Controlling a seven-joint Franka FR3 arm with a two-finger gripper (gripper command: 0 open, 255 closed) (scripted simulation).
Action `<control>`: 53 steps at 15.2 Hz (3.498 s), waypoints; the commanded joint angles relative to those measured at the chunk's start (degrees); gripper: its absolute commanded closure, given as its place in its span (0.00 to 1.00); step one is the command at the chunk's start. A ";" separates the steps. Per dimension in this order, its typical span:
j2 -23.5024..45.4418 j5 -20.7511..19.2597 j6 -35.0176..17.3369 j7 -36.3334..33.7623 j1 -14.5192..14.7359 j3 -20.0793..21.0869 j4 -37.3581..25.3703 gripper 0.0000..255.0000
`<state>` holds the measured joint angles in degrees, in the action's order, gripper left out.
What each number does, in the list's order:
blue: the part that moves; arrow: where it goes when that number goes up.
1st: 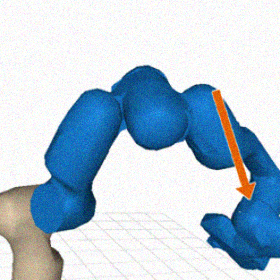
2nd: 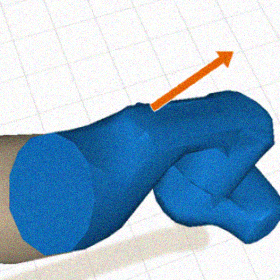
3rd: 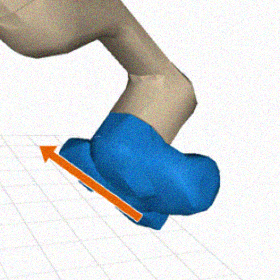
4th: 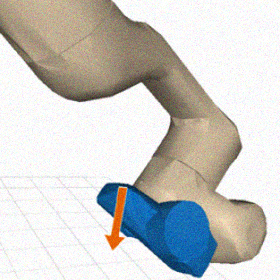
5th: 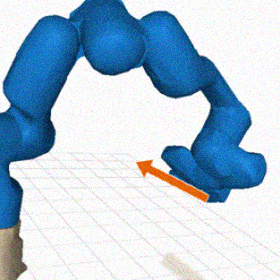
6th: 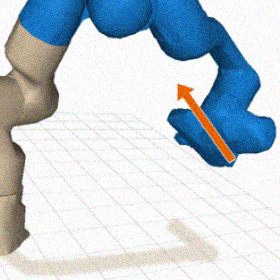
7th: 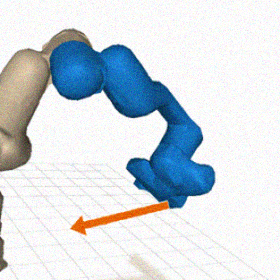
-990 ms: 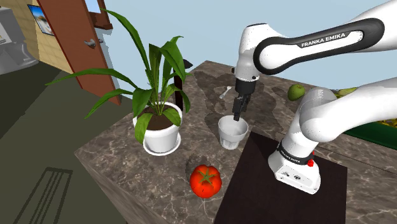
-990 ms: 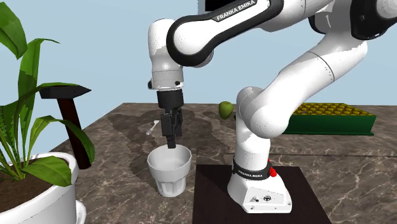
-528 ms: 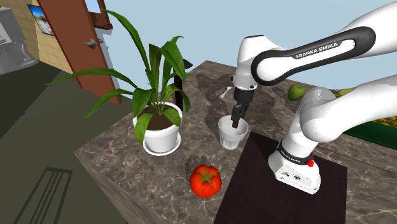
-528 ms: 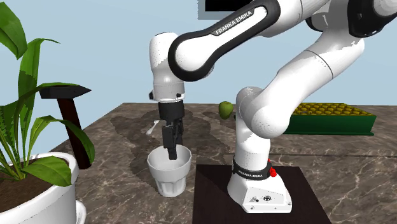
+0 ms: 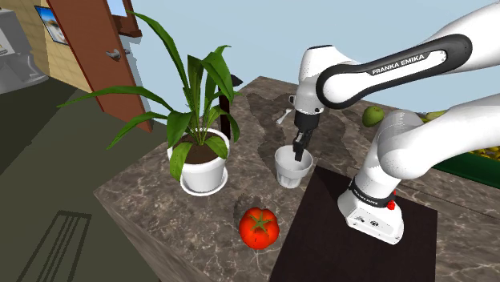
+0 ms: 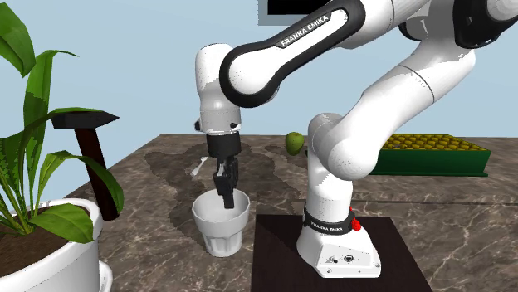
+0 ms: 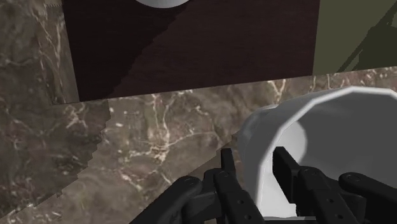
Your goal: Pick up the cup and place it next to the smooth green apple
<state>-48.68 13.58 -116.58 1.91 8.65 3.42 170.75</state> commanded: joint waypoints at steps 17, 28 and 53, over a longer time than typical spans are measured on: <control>-3.62 -1.21 8.89 -1.35 -0.54 -0.50 -5.36 1.00; -5.24 -2.20 18.12 -2.73 -0.87 -1.13 -13.05 1.00; -7.41 -16.21 33.38 9.11 -7.00 -16.11 -24.84 1.00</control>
<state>-55.74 -0.88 -83.49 9.27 2.40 -10.94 145.76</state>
